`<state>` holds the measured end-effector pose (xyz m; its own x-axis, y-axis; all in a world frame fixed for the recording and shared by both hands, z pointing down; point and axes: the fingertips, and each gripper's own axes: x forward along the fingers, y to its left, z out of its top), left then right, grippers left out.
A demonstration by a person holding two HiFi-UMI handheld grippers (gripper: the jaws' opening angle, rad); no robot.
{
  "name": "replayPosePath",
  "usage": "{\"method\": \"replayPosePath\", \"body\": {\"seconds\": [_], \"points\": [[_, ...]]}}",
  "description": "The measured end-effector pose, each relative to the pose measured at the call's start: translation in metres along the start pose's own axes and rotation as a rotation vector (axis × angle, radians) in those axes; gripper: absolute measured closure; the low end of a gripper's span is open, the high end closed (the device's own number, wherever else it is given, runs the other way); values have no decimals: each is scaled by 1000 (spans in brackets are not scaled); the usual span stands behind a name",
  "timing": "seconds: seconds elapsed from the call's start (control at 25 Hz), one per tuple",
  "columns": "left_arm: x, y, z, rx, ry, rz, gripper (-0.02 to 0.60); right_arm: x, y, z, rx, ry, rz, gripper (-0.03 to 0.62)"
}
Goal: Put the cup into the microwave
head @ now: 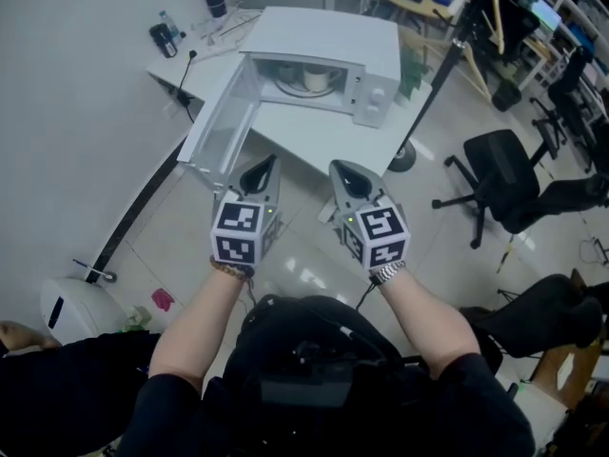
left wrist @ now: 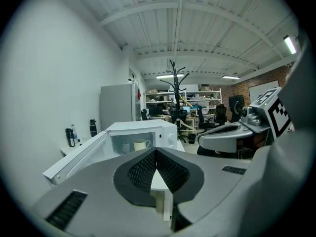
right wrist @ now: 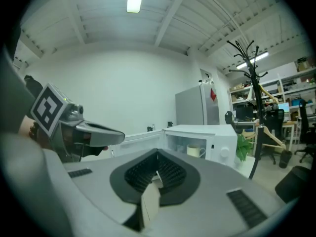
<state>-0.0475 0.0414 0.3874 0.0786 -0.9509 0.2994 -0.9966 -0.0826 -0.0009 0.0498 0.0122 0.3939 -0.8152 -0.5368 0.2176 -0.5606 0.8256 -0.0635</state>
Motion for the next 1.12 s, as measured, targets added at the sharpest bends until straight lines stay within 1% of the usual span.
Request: {"method": "replayPosePath", "body": {"seconds": [0.24,0.36,0.44,0.68,0.88,1.12], "points": [[-16,7,-8,0,5,-20,581,-6,18,5,28,-1,-2,580],[-23,12,-9,20,4,-37,580,-8,26,7,46,-2,-14,582],[-27,17,-10,37,2,-45,581,-9,32,8,48,-5,-25,582],[-37,27,-14,43,-3,-71,581,-9,53,11,48,-2,-36,582],[-41,28,-18,44,-7,-90,581,-9,61,10,43,7,-44,582],[-45,29,-20,41,-8,-95,581,-8,67,8,43,16,-46,582]]}}
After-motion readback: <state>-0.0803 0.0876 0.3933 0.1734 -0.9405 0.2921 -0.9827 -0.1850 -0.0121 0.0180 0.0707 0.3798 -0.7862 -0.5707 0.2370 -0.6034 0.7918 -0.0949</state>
